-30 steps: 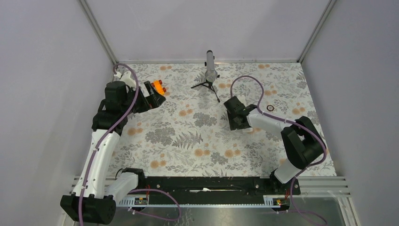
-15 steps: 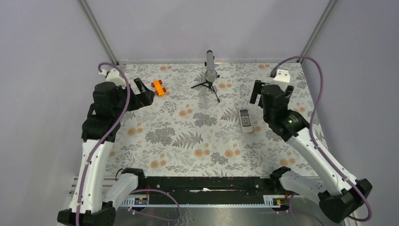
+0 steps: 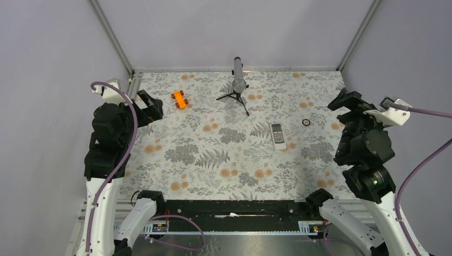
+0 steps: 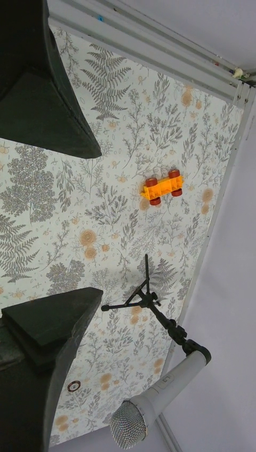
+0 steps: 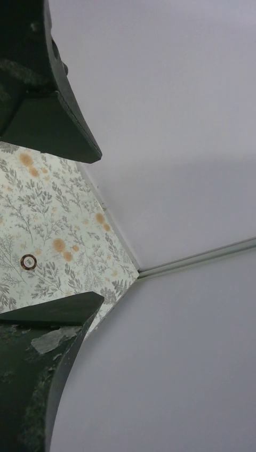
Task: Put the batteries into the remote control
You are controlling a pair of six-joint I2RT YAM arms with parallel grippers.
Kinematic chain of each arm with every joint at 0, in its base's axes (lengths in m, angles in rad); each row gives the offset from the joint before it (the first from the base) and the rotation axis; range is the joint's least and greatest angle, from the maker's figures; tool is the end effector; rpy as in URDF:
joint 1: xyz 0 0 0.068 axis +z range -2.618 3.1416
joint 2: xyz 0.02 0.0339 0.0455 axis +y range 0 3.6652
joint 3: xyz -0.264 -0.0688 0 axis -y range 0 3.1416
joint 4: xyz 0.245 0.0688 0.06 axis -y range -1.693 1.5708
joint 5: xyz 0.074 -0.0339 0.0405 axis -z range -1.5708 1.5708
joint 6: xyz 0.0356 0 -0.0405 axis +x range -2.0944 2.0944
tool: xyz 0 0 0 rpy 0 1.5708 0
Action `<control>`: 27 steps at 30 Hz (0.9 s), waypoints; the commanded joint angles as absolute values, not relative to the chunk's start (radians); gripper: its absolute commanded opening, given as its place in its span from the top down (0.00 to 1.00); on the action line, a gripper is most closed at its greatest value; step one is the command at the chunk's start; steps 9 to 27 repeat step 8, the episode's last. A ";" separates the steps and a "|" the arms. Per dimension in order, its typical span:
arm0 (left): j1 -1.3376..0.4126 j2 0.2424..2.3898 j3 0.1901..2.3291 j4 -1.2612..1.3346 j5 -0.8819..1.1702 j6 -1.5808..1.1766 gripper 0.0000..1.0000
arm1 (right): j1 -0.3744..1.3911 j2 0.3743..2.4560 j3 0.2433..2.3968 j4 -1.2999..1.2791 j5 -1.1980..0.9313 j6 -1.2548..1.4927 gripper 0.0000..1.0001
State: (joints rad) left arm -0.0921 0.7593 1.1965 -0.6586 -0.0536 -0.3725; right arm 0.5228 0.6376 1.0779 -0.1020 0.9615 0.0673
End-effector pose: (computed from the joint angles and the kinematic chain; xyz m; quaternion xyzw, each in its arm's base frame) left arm 0.1316 -0.0102 0.4293 -0.1257 0.7706 -0.1234 0.6125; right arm 0.0951 0.0211 0.4607 0.2519 0.5844 -0.0453 0.7700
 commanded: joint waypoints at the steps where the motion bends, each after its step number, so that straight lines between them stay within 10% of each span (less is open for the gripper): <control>1: -0.091 0.748 1.203 -0.609 -0.049 -0.364 0.01 | 0.522 0.621 1.043 -0.034 1.020 0.046 0.00; 27: -0.091 0.754 1.194 -0.602 -0.013 -0.358 0.01 | 0.522 0.601 1.028 -0.080 1.019 0.088 0.00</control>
